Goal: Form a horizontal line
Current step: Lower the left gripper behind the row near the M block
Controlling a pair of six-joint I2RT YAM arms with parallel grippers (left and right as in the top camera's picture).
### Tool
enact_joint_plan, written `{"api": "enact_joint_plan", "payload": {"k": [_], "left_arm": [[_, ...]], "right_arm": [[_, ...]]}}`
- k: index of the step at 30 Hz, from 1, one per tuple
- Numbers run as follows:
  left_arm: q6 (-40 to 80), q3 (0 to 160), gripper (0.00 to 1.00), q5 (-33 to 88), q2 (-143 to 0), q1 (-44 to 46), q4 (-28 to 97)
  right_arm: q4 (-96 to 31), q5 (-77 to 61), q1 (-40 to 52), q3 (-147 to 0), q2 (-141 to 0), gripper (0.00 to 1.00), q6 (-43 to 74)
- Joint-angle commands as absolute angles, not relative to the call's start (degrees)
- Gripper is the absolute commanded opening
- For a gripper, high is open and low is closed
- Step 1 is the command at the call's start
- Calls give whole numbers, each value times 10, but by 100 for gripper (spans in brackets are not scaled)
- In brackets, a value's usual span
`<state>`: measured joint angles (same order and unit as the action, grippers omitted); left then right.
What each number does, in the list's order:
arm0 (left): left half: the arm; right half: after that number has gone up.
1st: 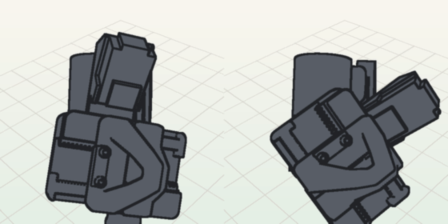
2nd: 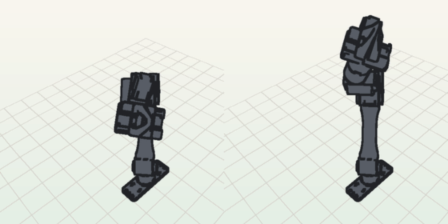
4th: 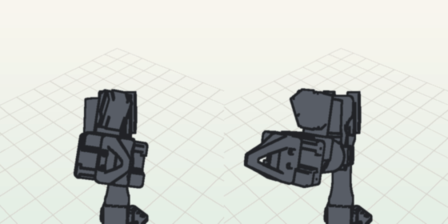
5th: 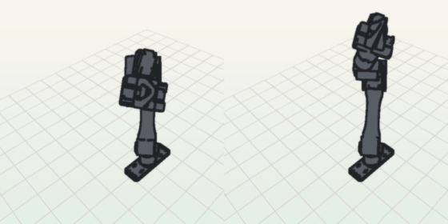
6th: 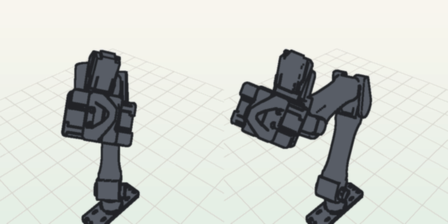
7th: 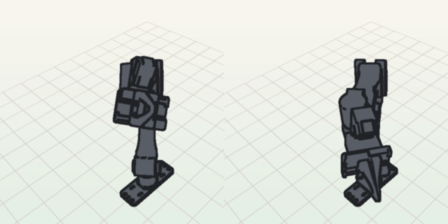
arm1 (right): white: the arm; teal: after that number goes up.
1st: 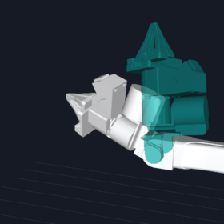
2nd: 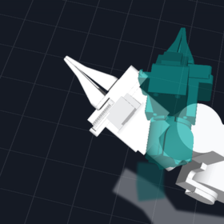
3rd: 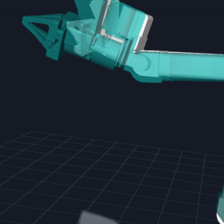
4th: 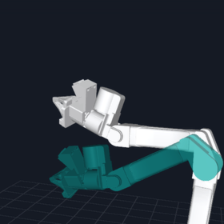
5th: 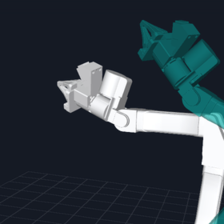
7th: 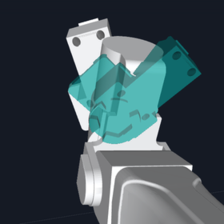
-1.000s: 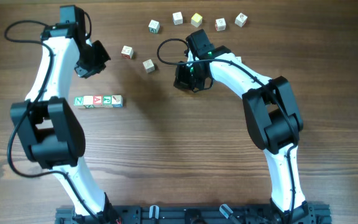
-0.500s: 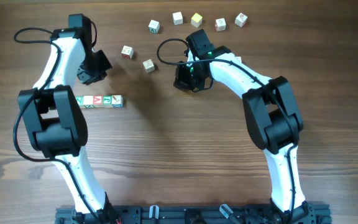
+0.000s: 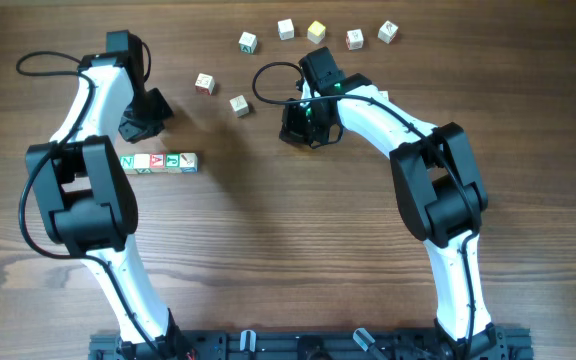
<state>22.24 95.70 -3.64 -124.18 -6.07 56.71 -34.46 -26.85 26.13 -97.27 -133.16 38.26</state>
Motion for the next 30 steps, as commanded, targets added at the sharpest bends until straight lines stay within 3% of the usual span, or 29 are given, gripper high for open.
{"api": "enact_joint_plan", "payload": {"k": [1,30], "left_arm": [[228,948,4,-46,-1247,-63,571],[245,948,4,-44,-1247,-63,639]], "right_arm": [[-356,-206,258,-951,-1374,10,375],[-357,-206,258,-951,-1374,10,375]]}}
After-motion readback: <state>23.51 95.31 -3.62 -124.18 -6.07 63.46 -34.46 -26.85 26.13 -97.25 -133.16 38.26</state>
